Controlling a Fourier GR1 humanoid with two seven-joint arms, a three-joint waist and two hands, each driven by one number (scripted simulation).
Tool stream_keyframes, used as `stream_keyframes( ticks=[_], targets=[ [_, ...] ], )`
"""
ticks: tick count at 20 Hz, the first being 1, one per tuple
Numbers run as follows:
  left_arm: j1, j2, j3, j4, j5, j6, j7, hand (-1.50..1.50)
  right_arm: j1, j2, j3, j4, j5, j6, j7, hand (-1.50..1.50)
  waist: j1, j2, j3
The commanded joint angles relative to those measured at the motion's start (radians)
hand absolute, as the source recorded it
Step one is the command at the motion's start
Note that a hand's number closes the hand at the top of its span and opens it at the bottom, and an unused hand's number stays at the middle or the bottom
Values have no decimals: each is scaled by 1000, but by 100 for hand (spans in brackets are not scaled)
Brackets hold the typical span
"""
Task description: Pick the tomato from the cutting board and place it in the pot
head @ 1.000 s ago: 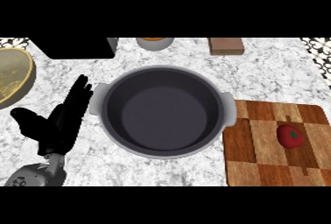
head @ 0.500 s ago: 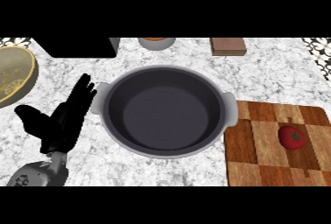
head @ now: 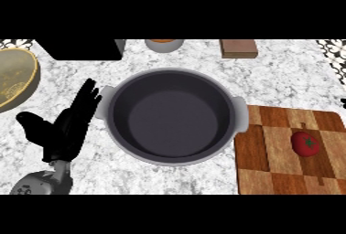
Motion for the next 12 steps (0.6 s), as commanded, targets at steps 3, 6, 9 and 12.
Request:
stream_keyframes(
  ticks=[3,6,9,12],
  targets=[
    [40,-12,8,-62,-34,-9,27,0,36,67,3,-32,143,-28,35,-150,-6,-2,0],
    [-28,-61,16,49,-50,-31,-7,0,-72,98,-21,54,167,50,18,-150,-3,0,0],
    [-48,-62,54,75,-54,-37,-1,0,43,137,-59,-50,167,27,41,-150,-13,-1,0],
    [20,-26,64,-49,-49,-56,46,0,46,237,-36,-81,198,-14,90,-150,-5,-2,0]
  ],
)
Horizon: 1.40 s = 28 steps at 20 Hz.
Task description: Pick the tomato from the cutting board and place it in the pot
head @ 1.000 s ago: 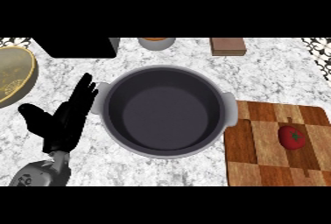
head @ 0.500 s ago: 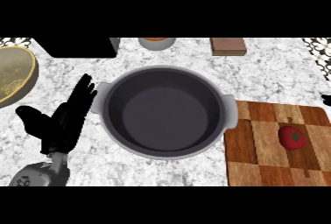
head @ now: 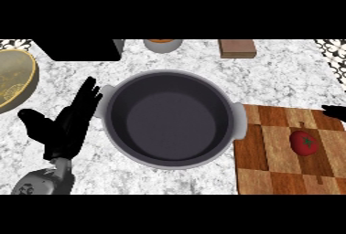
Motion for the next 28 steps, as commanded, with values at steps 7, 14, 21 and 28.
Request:
stream_keyframes(
  ticks=[7,14,21,28],
  targets=[
    [-11,-20,45,-54,-26,-41,82,0,0,112,-82,-65,57,113,76,-150,2,0,0],
    [10,-90,18,25,-85,-38,-25,0,-93,241,-3,-4,214,56,208,-150,7,2,0],
    [33,-58,87,-50,-53,-95,43,0,-3,287,7,-46,332,22,165,-150,3,0,0],
    [21,-142,40,51,-122,-67,-52,0,-115,305,45,133,467,-7,169,-150,7,3,0]
  ],
)
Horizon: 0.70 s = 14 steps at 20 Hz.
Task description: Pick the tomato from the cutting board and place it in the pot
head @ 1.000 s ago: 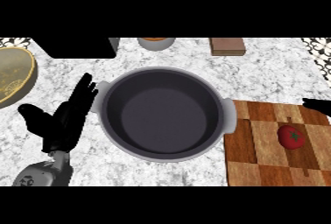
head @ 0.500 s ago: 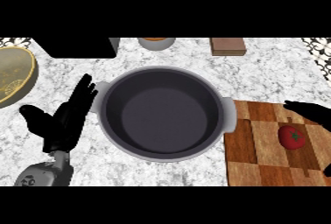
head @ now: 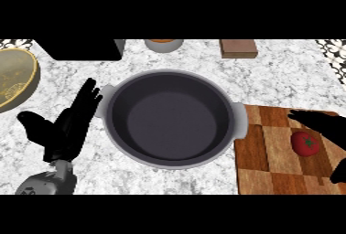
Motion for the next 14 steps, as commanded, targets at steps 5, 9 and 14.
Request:
stream_keyframes(
  ticks=[5,9,14],
  targets=[
    [-54,-18,30,65,-21,-17,16,0,-29,38,9,129,133,-68,-51,-150,-3,1,0],
    [-29,-36,46,74,-22,-43,-53,0,-64,58,-4,122,166,-17,-33,-150,-4,0,0],
    [5,-3,61,-6,-5,-62,13,0,-83,118,14,138,110,-38,-150,150,0,0,0]
  ],
)
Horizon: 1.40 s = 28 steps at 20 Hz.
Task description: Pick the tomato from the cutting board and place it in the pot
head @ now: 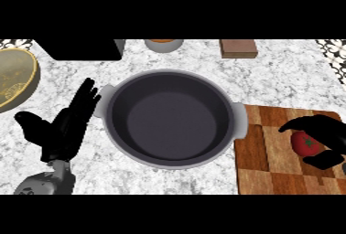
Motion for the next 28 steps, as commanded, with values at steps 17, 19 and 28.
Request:
stream_keyframes(
  ticks=[17,19,28],
  targets=[
    [20,-31,47,25,-40,29,4,0,157,336,-165,-109,42,-122,431,150,-112,-31,-10],
    [45,-25,53,19,-44,30,-7,0,190,398,-197,-141,60,-183,541,150,-129,-40,-12],
    [43,-8,76,-1,-15,14,13,0,251,600,-51,-564,247,-373,942,150,-106,-48,-12]
  ],
)
